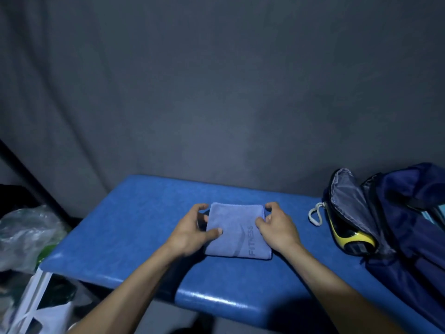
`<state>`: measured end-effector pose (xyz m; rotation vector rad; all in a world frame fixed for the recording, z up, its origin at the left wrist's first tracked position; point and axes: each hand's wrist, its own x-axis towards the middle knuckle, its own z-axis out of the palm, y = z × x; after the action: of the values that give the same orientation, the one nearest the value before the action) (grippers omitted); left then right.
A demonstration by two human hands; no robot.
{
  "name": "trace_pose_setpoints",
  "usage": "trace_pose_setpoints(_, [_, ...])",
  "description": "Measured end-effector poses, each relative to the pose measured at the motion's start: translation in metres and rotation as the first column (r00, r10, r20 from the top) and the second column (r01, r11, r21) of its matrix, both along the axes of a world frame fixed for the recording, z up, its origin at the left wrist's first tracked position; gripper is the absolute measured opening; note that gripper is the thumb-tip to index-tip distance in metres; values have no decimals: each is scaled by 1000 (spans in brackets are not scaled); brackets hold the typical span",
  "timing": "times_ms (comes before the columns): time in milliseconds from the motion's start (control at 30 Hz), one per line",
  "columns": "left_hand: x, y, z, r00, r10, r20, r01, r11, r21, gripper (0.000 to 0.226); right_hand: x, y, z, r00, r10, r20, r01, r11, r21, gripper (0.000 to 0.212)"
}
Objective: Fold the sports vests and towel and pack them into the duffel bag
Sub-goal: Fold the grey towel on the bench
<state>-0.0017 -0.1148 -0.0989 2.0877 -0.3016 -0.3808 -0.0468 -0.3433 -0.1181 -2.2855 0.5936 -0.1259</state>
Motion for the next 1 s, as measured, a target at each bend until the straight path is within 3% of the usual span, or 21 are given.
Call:
trace_pose_setpoints(67, [1, -1, 6, 994, 23, -110, -37, 991, -125, 87, -1, 1, 6, 998, -58, 40, 48, 974, 223, 34])
trace_pose_setpoints(167, [3, -5, 14, 966, 33, -256, -100, 962, -255, 93, -5, 4, 22, 991, -102, 84, 34, 811, 584, 23])
trace_pose_setpoints(300, [-12, -10, 29, 912, -39, -408, -178, 858, -482, 51, -24, 2, 46, 990, 102, 96, -139, 642, 754, 17])
trace_pose_setpoints(367, [-19, -4, 38, 932, -114, -343, -88, 848, -522, 33, -36, 0, 54, 966, 206, 158, -252, 599, 760, 25])
trace_pose_setpoints(467, [-27, 14, 49, 972, -207, -113, 137, 884, -448, 29, -59, -1, 65, 923, 274, 271, -386, 647, 658, 28])
trace_pose_setpoints(600, [-42, 36, 60, 933, -354, 69, 354, 864, -357, 26, -89, -1, 77, 851, 389, 353, -523, 695, 494, 15])
trace_pose_setpoints(700, [-50, 48, 60, 864, -500, 59, 500, 839, -215, 26, -110, -3, 73, 796, 560, 231, -605, 725, 329, 23])
trace_pose_setpoints(800, [-63, 52, 49, 789, -614, 8, 614, 789, -23, 16, -132, -3, 58, 713, 695, 93, -700, 711, 60, 17])
trace_pose_setpoints(900, [-75, 52, 34, 751, -660, -3, 654, 744, 137, 16, -150, 4, 40, 662, 750, -11, -722, 633, -279, 11])
trace_pose_setpoints(1000, [-84, 55, 19, 685, -719, 113, 670, 684, 290, 16, -162, 13, 24, 621, 784, -15, -704, 549, -451, 13])
